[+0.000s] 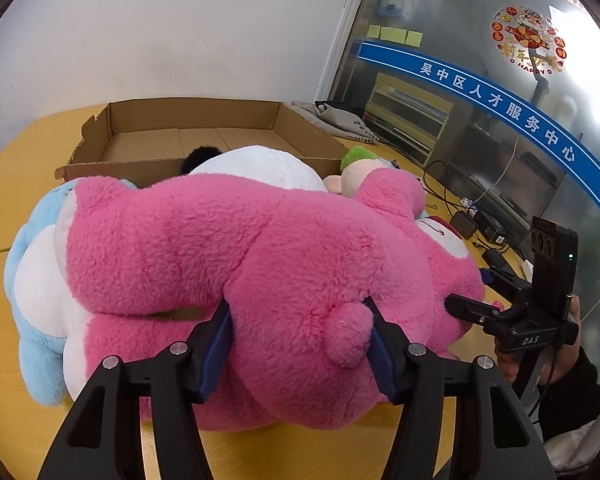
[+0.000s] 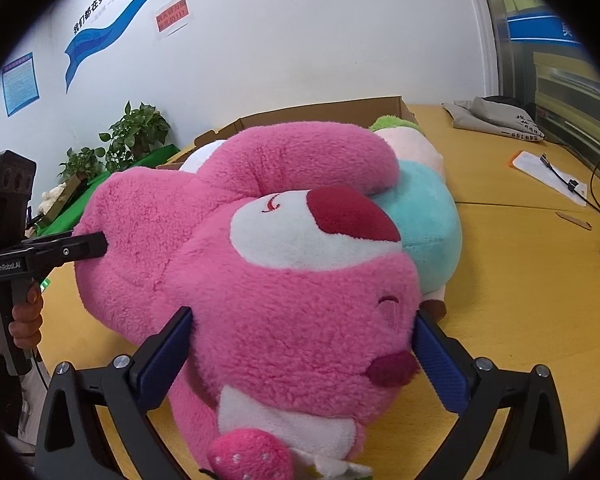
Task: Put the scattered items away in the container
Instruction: 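Lift the pink bear with both grippers and carry it over the box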
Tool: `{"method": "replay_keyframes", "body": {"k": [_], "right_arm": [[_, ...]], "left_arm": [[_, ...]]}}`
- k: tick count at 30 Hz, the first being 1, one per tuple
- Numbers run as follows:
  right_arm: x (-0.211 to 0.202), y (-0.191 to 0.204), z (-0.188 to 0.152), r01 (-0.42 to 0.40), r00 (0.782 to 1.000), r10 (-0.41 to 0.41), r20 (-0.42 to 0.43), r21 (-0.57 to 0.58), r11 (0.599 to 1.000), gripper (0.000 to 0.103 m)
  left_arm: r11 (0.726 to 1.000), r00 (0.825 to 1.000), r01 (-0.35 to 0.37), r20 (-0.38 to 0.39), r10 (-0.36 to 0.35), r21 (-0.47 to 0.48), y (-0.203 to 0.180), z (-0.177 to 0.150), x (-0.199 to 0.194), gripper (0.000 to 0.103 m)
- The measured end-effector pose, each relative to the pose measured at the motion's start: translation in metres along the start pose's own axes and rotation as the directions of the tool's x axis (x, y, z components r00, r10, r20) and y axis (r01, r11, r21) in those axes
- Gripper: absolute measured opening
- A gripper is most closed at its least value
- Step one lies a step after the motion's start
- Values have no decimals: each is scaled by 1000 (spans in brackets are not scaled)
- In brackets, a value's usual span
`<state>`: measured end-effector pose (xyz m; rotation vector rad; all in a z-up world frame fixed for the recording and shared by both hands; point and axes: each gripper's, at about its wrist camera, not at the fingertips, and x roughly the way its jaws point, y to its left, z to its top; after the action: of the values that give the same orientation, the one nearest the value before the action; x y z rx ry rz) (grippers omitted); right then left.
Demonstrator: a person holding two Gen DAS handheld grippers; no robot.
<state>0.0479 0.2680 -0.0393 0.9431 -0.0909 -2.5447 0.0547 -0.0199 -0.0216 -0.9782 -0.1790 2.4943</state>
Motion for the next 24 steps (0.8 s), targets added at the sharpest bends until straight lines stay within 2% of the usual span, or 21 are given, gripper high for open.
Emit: {"method": "replay_keyframes", "body": {"k": [4, 6, 8, 14, 18, 24], "right_arm": [[6, 5, 1, 30, 1000, -30, 2, 18, 999, 99], [-1, 10, -1, 25, 999, -25, 25, 10, 1000, 88], [-10, 12, -2, 18, 999, -19, 41, 4, 1000, 81], [-44, 24, 8, -8, 996, 10, 84, -24, 1000, 68], [-62, 36, 36, -2, 990, 13, 140, -75, 997, 67], [-54, 47, 95, -21, 977, 48, 206, -133, 991, 65]], "left_arm": [[1000, 1000, 8, 3, -8, -1, 0, -1, -2, 59], [1000, 1000, 21, 9, -21, 2, -1, -3, -7, 57], [1000, 1000, 24, 15, -25, 14, -3, -4, -13, 54], [1000, 1000, 10, 28, -10, 20, -11, -4, -40, 46], [999, 998, -7, 59, 5, 35, -15, 16, -63, 46], [998, 990, -55, 133, 50, 35, 0, 74, -77, 45]]}}
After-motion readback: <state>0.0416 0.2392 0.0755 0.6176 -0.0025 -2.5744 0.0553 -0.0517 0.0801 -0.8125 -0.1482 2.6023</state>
